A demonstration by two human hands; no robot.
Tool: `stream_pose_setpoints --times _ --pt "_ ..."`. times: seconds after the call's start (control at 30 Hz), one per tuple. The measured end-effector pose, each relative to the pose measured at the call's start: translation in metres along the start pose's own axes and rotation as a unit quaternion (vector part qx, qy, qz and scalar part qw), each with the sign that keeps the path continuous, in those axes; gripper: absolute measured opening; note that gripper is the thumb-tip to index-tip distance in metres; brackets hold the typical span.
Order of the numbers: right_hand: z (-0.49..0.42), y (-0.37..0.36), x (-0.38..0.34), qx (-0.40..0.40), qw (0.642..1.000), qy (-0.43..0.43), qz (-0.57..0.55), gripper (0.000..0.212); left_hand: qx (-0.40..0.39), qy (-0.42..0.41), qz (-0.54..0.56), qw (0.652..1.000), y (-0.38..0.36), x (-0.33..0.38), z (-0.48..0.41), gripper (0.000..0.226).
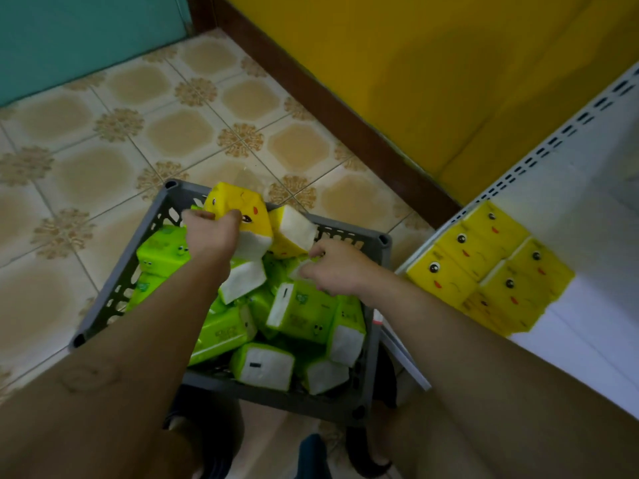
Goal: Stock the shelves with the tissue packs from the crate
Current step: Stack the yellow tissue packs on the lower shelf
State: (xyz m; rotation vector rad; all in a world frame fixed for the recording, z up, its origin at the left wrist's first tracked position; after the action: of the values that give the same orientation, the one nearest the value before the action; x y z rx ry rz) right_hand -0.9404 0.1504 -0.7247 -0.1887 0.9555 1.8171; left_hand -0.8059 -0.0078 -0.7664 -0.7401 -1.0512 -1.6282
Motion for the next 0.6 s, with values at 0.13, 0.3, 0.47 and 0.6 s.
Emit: stream_pose_setpoints --times 0.13,0.3,0.47,0.6 --pt "0.022 0.033 0.008 0.036 0.985 -0.053 -0.161 0.058 -0.136 -0.107 0.059 0.983 -0.003 0.044 0.057 0.014" --pt "0.069 0.067 0.057 -0.005 0.941 -0.047 -0.334 0.049 -0.366 -0.008 0.137 0.920 -0.038 0.045 0.133 0.008" --pt "0.125 0.060 0.147 0.084 0.852 -0.028 -0.517 0.022 -0.425 0.005 0.115 0.898 -0.070 0.024 0.188 0.023" --pt "0.157 0.020 0.241 0.213 0.720 -0.105 -0.652 0.030 -0.434 -0.018 0.027 0.900 -0.081 0.001 0.200 0.031"
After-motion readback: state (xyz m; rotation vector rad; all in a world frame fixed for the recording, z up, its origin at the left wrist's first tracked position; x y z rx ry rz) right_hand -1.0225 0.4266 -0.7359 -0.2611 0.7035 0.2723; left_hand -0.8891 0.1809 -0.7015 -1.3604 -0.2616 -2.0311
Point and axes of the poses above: each hand's wrist, its own z-axis away from the middle knuckle, its own y-axis out of the back of the hand, x = y × z, the point moved 4 cm from there along -z, towards the middle knuckle, and after that the axes turned 8 degrees about z, right-handed, at the moved point
